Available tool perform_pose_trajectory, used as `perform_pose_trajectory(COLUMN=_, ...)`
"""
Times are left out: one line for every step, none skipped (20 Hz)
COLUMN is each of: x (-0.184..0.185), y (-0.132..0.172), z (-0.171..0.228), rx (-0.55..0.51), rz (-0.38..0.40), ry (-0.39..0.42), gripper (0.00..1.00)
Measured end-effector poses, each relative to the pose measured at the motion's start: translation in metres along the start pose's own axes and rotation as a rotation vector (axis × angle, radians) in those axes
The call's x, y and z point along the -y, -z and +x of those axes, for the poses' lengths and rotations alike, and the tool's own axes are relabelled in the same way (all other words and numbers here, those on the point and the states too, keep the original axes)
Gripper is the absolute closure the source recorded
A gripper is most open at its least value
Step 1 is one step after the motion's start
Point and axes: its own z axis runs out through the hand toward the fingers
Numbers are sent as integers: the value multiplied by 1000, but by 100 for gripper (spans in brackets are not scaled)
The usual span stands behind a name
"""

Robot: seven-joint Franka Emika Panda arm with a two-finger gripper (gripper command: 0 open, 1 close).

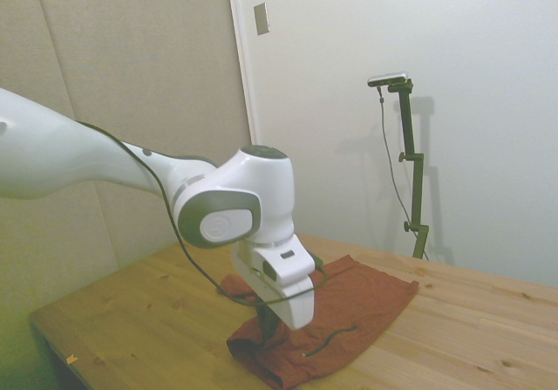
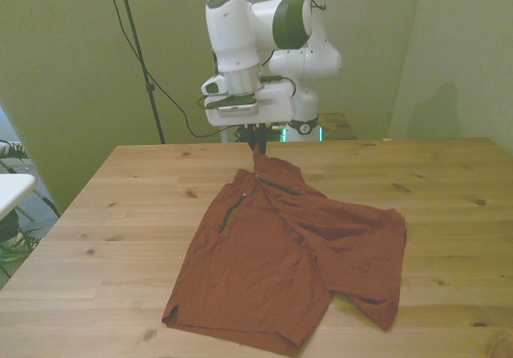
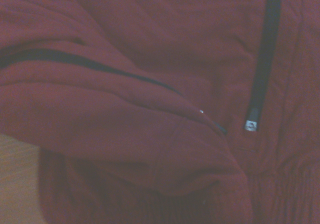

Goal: Fold the shorts

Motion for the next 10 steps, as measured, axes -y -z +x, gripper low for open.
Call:
perform_pose_trajectory(x=-3, y=-8, z=7, rx=9, rz=-12, ry=-12, gripper=0)
perform_pose_trajectory(x=-4, y=-14, z=14, rx=14, rz=-22, ry=-21, gripper=0)
perform_pose_trajectory(x=-4, y=-19, z=18, rx=18, rz=-30, ry=-27, gripper=0)
perform_pose_trajectory(x=-3, y=-22, z=22, rx=20, rz=-35, ry=-30, gripper=0)
perform_pose_trajectory(x=-3, y=-23, z=25, rx=20, rz=-38, ry=-33, gripper=0)
perform_pose_trajectory(x=-3, y=-24, z=27, rx=20, rz=-40, ry=-36, gripper=0)
perform_pose_trajectory(x=-3, y=-25, z=28, rx=20, rz=-41, ry=-37, gripper=0)
perform_pose_trajectory(x=-3, y=-26, z=29, rx=21, rz=-42, ry=-39, gripper=0)
perform_pose_trajectory(x=-4, y=-27, z=29, rx=22, rz=-43, ry=-39, gripper=0)
perform_pose_trajectory(x=-3, y=-27, z=29, rx=22, rz=-43, ry=-38, gripper=0)
